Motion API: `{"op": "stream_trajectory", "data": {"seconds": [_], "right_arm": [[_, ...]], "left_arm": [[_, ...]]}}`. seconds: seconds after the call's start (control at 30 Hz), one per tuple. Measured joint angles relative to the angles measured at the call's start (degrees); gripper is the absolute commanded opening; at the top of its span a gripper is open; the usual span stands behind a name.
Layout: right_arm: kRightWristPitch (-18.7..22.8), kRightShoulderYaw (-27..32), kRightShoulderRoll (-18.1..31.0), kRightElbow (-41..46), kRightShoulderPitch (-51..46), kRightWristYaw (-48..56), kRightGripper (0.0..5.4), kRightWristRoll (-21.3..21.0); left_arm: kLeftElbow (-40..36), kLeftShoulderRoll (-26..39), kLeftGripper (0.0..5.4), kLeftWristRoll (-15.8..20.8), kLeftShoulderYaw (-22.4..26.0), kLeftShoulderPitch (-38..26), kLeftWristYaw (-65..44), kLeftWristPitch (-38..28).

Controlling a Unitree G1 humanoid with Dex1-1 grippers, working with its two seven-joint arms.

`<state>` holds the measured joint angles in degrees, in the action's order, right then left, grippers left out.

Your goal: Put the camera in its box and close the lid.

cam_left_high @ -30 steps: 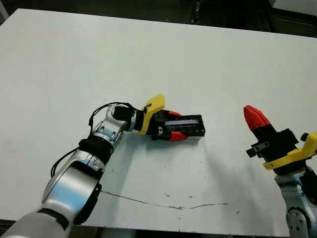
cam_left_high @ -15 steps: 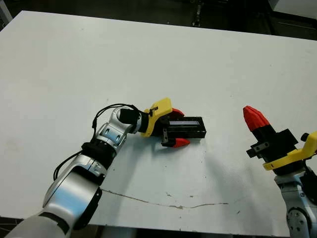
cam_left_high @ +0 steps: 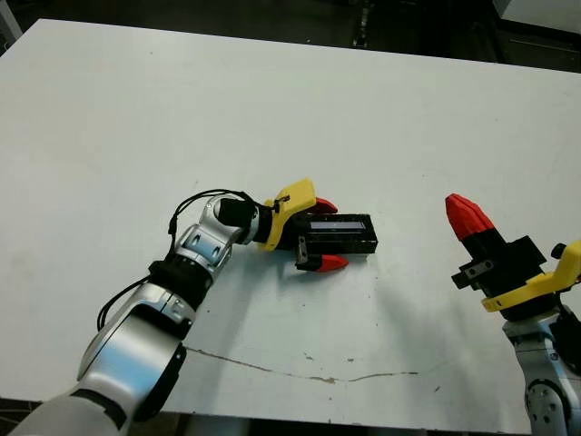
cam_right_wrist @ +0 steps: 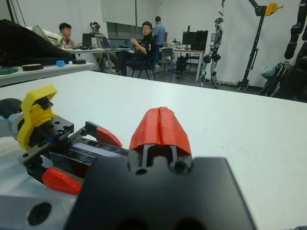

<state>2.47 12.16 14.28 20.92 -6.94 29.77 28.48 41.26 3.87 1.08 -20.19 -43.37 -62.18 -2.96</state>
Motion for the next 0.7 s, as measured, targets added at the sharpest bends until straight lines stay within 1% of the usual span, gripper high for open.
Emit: {"op": "stream_trajectory", "data": {"seconds": [0.1, 0.2, 0.37, 0.53, 0.63, 0.7], "right_arm": [[0.00, -0.01, 0.17, 0.03, 0.02, 0.03, 0.00, -0.23], [-0.04, 0.01, 0.37, 0.02, 0.07, 0.07, 0.00, -0.26], [-0.05, 0.02, 0.78, -0.04, 0.21, 0.19, 0.00, 0.15], [-0.07, 0.02, 0.98, -0.07, 0.17, 0.21, 0.00, 0.14], [-0.07, -0.06, 1.00, -0.05, 0.24, 0.19, 0.00, -0.01], [-0.08, -0.07, 1.03, -0.05, 0.26, 0.21, 0.00, -0.04]], "left_arm": [[-3.32, 0.99, 5.38, 0.67, 0.31, 1.17, -0.08, 2.35], [-9.13, 2.82, 5.38, 1.15, 0.91, 3.60, -0.12, 5.71], [-20.27, 6.83, 5.38, 4.77, 2.45, 8.93, -1.38, 11.25], [-27.60, 13.12, 5.38, 9.27, 7.56, 12.68, -1.96, 13.32], [-31.41, 16.46, 5.38, 11.31, 9.89, 15.33, -1.86, 16.81], [-33.36, 18.15, 5.38, 12.27, 11.25, 16.82, -1.50, 17.48]]}}
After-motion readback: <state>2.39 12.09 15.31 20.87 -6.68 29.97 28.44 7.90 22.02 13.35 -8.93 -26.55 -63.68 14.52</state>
